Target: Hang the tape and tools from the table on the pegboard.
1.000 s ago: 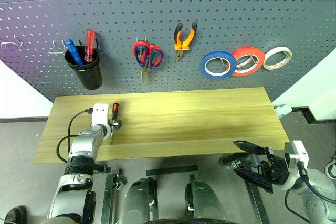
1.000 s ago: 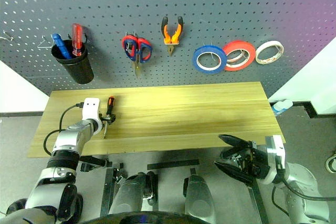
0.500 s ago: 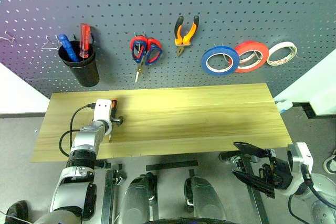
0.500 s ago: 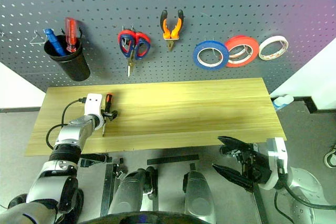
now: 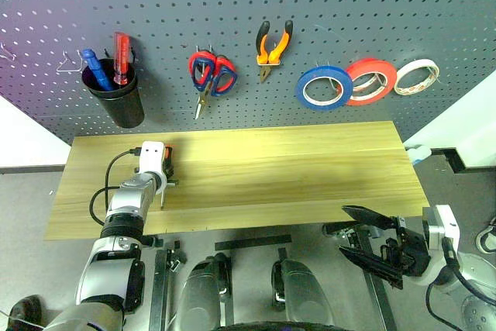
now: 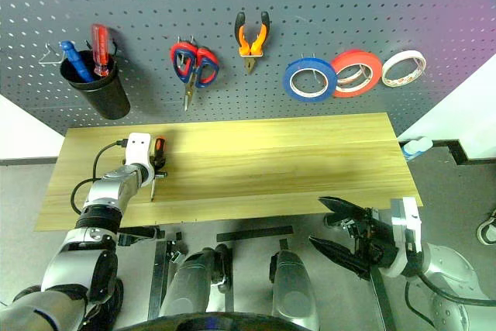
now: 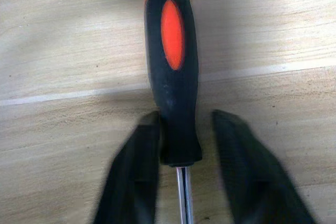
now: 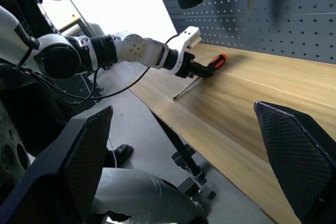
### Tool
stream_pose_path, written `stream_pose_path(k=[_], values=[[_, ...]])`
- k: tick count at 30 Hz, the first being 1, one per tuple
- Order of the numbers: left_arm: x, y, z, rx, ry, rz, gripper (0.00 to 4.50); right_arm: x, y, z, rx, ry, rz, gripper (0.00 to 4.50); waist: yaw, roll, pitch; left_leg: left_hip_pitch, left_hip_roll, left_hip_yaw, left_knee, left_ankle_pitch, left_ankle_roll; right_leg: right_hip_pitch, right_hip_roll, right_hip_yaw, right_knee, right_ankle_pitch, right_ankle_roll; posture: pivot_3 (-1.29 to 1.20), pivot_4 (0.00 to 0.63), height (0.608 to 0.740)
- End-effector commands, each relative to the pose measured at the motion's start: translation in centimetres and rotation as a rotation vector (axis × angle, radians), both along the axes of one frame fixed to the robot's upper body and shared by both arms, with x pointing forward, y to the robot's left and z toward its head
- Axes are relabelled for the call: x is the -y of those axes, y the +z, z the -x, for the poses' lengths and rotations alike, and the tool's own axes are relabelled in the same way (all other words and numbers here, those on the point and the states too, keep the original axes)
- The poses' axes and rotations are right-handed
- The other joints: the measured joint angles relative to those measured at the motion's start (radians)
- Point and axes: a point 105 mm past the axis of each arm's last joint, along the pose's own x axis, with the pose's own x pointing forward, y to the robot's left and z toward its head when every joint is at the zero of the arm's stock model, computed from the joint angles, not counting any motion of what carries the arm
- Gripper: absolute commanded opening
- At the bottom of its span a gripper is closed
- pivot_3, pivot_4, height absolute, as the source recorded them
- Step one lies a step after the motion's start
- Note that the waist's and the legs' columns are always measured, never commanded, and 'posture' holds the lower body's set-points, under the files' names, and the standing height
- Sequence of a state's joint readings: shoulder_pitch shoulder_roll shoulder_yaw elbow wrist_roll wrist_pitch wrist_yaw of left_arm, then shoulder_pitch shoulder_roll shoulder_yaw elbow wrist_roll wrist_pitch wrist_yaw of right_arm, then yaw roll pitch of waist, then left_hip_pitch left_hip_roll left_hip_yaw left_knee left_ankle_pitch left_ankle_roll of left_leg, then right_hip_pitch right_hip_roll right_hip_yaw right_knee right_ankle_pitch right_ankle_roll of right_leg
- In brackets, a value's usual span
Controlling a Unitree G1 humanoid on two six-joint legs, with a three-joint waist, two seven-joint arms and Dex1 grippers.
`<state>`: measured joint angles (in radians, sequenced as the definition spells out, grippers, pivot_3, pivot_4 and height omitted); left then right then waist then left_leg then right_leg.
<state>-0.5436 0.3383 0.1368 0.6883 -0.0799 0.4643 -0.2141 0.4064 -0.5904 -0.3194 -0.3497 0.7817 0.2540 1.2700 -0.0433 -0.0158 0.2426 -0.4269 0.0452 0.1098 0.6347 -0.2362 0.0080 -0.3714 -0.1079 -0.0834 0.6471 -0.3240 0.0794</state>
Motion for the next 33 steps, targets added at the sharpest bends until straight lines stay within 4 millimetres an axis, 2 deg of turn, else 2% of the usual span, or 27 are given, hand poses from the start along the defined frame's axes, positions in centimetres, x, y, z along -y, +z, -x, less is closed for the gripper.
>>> stream_pose_path(k=[1, 8, 10, 14, 17, 23, 27, 33], values=[[0.4, -0.4, 0.3, -0.008, -0.002, 0.033, 0.53, -0.2, 1.1, -0.2, 0.035, 0.007, -0.003, 4.5, 0.0, 0.0, 0.001, 0.0, 0.0, 0.0, 0.0, 0.0, 0.0, 0.0, 0.0, 0.0, 0.0, 0.0, 0.0, -0.16, 0.272, 0.74], [0.7, -0.4, 1.2, 0.012, 0.005, 0.045, 0.53, -0.5, 1.4, -0.8, 0.05, 0.028, -0.014, 4.5, 0.001, 0.0, 0.001, 0.0, -0.001, 0.0, -0.001, 0.0, 0.0, 0.001, 0.0, 0.0, -0.001, 0.0, 0.0, -0.14, 0.253, 0.74], [1.0, 0.2, 1.5, 0.071, -0.004, 0.056, 0.53, -0.5, 1.4, -1.2, 0.058, 0.026, -0.015, 4.5, 0.0, 0.0, 0.001, 0.0, -0.001, 0.0, -0.001, 0.0, 0.0, 0.002, 0.0, 0.0, 0.0, 0.0, 0.0, -0.14, 0.245, 0.74], [1.7, 1.6, 2.9, 0.181, -0.05, 0.027, 0.53, -0.7, 1.5, -1.7, 0.072, 0.031, -0.022, 4.5, 0.0, 0.0, 0.001, 0.0, -0.001, 0.0, -0.002, 0.001, -0.001, 0.003, 0.0, -0.001, 0.0, 0.0, 0.0, -0.12, 0.23, 0.74], [2.3, 1.8, 4.2, 0.186, -0.058, 0.051, 0.53, -0.7, 1.5, -2.4, 0.082, 0.038, -0.021, 4.5, 0.003, 0.0, 0.001, 0.0, -0.001, 0.0, -0.002, 0.001, -0.001, 0.003, 0.0, -0.002, 0.0, 0.0, 0.0, -0.11, 0.215, 0.74], [2.9, 3.8, 5.7, 0.283, -0.12, -0.009, 0.53, -0.8, 1.4, -3.5, 0.106, 0.042, -0.032, 4.5, 0.009, 0.0, -0.001, 0.0, -0.001, 0.0, -0.001, 0.001, -0.001, 0.004, 0.0, -0.003, 0.0, 0.0, 0.001, -0.09, 0.182, 0.74], [4.0, 5.4, 6.3, 0.388, -0.235, -0.099, 0.53, -0.7, 1.5, -4.6, 0.134, 0.047, -0.038, 4.5, 0.008, 0.001, -0.006, 0.0, -0.001, 0.001, -0.001, 0.002, -0.002, 0.004, 0.001, -0.004, 0.001, 0.0, 0.001, -0.08, 0.137, 0.74], [4.6, 8.0, 7.8, 0.551, -0.333, -0.153, 0.53, 0.7, 0.1, -5.4, 0.153, 0.065, -0.06, 4.5, 0.008, -0.001, -0.045, 0.0, -0.001, 0.002, 0.001, 0.004, -0.006, 0.005, 0.004, -0.005, 0.002, 0.0, 0.001, -0.07, 0.075, 0.74]])
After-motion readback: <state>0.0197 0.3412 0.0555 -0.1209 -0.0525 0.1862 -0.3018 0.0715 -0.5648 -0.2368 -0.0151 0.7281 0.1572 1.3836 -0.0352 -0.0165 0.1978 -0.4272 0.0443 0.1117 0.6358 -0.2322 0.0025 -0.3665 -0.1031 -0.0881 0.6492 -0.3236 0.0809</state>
